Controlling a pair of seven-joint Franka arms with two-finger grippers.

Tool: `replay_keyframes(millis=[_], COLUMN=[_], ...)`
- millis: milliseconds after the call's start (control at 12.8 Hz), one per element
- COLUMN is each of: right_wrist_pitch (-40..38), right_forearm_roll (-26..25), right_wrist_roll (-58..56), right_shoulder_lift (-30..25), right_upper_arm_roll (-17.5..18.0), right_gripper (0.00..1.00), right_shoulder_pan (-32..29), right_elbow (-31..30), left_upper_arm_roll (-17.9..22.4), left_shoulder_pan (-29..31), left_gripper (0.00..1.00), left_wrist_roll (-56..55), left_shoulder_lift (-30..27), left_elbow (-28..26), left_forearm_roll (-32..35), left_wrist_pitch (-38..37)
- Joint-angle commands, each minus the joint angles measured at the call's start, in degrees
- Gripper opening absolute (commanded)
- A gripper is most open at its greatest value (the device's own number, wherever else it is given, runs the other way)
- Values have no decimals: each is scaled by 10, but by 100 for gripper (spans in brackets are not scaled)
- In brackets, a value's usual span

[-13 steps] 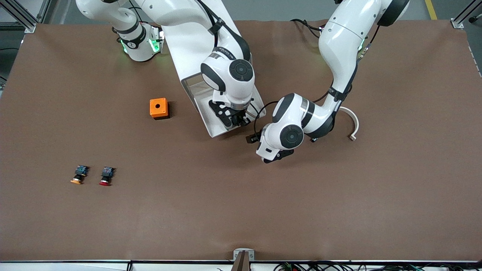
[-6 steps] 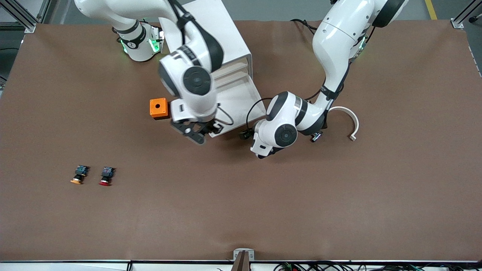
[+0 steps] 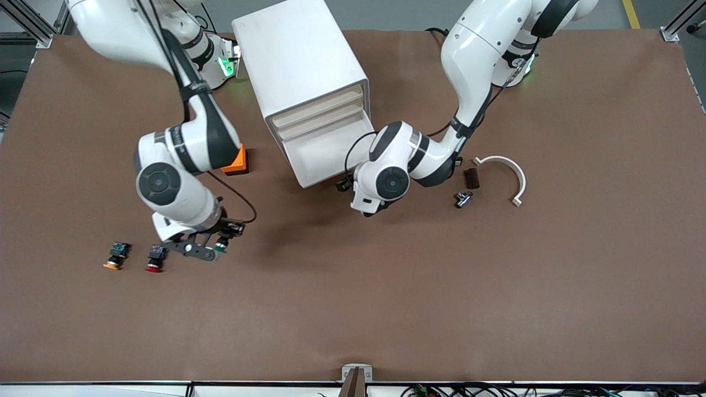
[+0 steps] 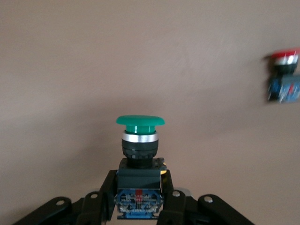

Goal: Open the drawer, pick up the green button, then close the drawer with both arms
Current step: 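Lift the green button with the right gripper while the left gripper closes the drawer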

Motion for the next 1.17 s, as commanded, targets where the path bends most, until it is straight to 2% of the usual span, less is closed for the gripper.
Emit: replay_keyframes(millis=[0,545,857,935,1091], right_wrist_pitch=[58,150,152,153,153], right_forearm_roll=[3,0,1,1,1], right_wrist_roll=[-92,-118,-143,-149,-150], right_shoulder_lift=[17,86,92,96,97], right_upper_arm_roll=[11,11,12,12,12], right_gripper=[0,0,0,0,0], right_shoulder_pan=[-55,-90,-111,-115,-116], right_elbow=[-21,-20,-21,-21,-21], left_upper_arm_roll=[-17,-17,-12,-1,53], left_shoulder_pan=[-6,-67,-68,-61,-38], left_gripper=[100,100,100,100,100], left_wrist_roll=[-29,-115,-162,-170,-167], left_shoulder_lift=[1,10,3,-1,-19], left_elbow=[2,0,2,4,17], left_forearm_roll=[-17,-47,-41,-38,-23], left_wrist_pitch=[0,4,4,4,4])
